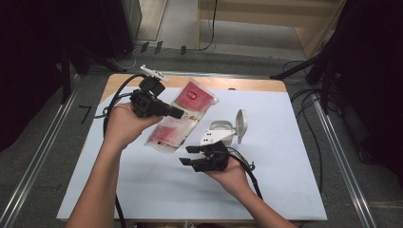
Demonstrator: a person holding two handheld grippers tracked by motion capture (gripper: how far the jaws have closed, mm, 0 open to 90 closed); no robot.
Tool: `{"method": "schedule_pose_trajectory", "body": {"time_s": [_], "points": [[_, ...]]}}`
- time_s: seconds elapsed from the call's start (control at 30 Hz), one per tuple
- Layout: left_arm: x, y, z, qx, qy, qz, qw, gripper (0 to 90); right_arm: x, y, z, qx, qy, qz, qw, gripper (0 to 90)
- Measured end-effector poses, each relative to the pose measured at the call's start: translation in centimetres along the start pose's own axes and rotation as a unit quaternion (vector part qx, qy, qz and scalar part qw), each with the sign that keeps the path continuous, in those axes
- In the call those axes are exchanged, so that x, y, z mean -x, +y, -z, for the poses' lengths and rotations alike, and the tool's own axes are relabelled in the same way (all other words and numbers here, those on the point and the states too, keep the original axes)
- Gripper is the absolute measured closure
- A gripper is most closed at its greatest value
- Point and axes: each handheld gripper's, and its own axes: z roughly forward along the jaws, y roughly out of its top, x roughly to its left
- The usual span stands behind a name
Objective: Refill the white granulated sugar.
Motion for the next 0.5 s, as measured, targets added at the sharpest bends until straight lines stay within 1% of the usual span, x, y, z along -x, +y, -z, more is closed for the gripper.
{"method": "schedule_pose_trajectory", "body": {"time_s": [0.07,0.1,0.13,0.17,0.23,0.27,0.3,0.33,0.37,0.4,0.43,0.47,0.5], "points": [[-0.8,-0.3,0.0,0.002,0.008,0.009,0.9999,90.0,0.3,0.0,0.7,0.002,0.014,-0.004,0.9999,52.2],[-1.1,-0.4,-0.1,0.006,0.013,0.009,0.9999,90.0,0.4,0.0,1.1,0.007,0.017,-0.007,0.9998,52.3],[-1.3,-0.5,-0.1,0.005,0.016,0.007,0.9998,90.0,0.5,0.1,1.5,0.015,0.025,-0.011,0.9995,52.3],[-1.7,-0.6,-0.2,0.008,0.018,0.006,0.9998,90.0,0.6,0.1,1.9,0.019,0.028,-0.009,0.9994,52.1],[-2.2,-0.9,-0.4,0.012,0.014,-0.004,0.9998,90.0,0.9,0.2,2.5,0.028,0.046,-0.006,0.9985,51.5],[-2.5,-1.0,-0.6,0.019,0.007,-0.003,0.9998,90.0,1.0,0.2,2.9,0.034,0.055,-0.001,0.9979,50.6],[-2.7,-1.1,-0.6,0.019,0.008,-0.002,0.9998,90.0,1.1,0.1,3.2,0.033,0.057,0.006,0.9978,50.1],[-3.0,-1.2,-0.8,0.021,0.01,-0.001,0.9997,90.0,1.2,0.1,3.4,0.032,0.056,0.021,0.9977,49.9],[-3.2,-1.2,-0.9,0.022,0.01,-0.002,0.9997,90.0,1.2,-0.1,3.6,0.028,0.053,0.031,0.9978,49.9],[-3.5,-1.3,-1.0,0.02,0.012,-0.003,0.9997,90.0,1.3,-0.2,3.8,0.023,0.052,0.036,0.9977,50.1],[-3.7,-1.3,-1.2,0.021,0.017,-0.001,0.9996,90.0,1.5,-0.3,4.0,0.021,0.057,0.039,0.9974,50.2],[-3.8,-1.3,-1.3,0.021,0.02,0.001,0.9996,90.0,1.6,-0.4,4.2,0.019,0.061,0.035,0.9974,50.2],[-4.2,-1.3,-1.6,0.022,0.029,0.003,0.9993,90.0,1.7,-0.5,4.3,0.019,0.063,0.032,0.9973,50.2]]}}
